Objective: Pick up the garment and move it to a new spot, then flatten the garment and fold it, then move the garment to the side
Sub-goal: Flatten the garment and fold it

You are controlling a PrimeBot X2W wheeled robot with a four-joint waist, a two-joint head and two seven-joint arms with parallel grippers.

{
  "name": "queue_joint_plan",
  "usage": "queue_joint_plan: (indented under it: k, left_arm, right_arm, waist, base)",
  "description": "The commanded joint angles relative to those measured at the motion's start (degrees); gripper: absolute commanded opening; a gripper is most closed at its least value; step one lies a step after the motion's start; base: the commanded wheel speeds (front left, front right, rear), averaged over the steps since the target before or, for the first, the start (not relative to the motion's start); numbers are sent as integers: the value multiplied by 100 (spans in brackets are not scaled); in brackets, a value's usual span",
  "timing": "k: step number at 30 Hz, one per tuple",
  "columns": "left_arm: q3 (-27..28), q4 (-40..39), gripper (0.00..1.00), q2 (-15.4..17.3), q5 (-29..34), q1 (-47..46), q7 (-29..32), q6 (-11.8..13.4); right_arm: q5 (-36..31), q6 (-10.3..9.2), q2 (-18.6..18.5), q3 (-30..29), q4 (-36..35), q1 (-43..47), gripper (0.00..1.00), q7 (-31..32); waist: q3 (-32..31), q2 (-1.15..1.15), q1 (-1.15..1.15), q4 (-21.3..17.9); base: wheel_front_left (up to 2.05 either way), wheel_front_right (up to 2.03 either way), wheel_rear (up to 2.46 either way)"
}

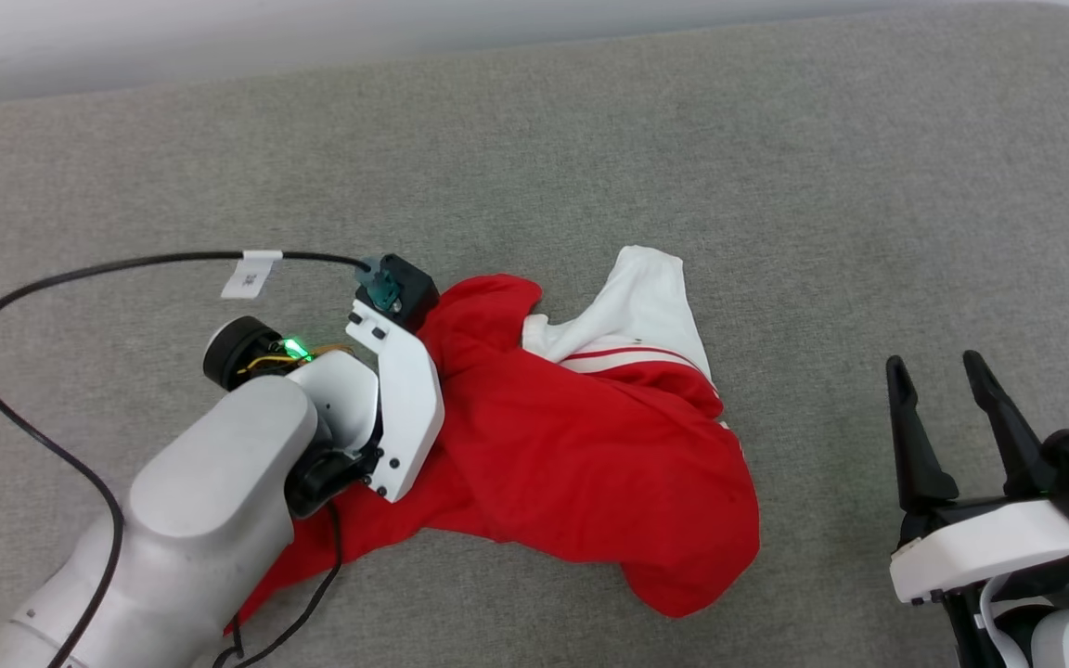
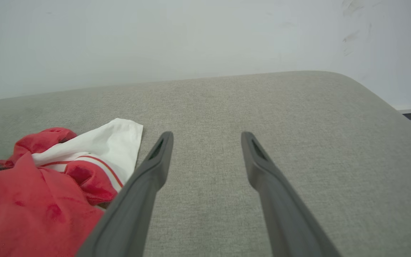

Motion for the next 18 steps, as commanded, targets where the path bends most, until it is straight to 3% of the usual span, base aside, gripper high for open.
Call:
queue_joint_plan:
  k: [1, 8, 14, 18]
  left_arm:
    - [-96, 127, 0, 24, 66, 291, -96, 48]
    - [342, -165, 0, -1, 251, 350, -1372, 554]
    - [823, -1009, 0, 267, 119, 1156, -2223, 1321]
    - [985, -1745, 0, 522, -92, 2172, -2441, 1856]
  right_arm:
    - [23, -2, 5, -13, 8, 4, 100, -15]
    - [-44, -2, 4, -65, 13, 117, 100, 78]
    - [-107, -2, 3, -157, -59, 310, 100, 233]
    - [-104, -2, 4, -224, -121, 468, 100, 334]
  waist:
    - [-62, 0, 0, 56]
    - [-404, 0, 0, 372]
    - [-783, 0, 0, 690]
    - [-984, 0, 0, 890]
  base:
    - [0, 0, 0]
    - [0, 0, 0]
    - [0, 0, 0]
    - [0, 0, 0]
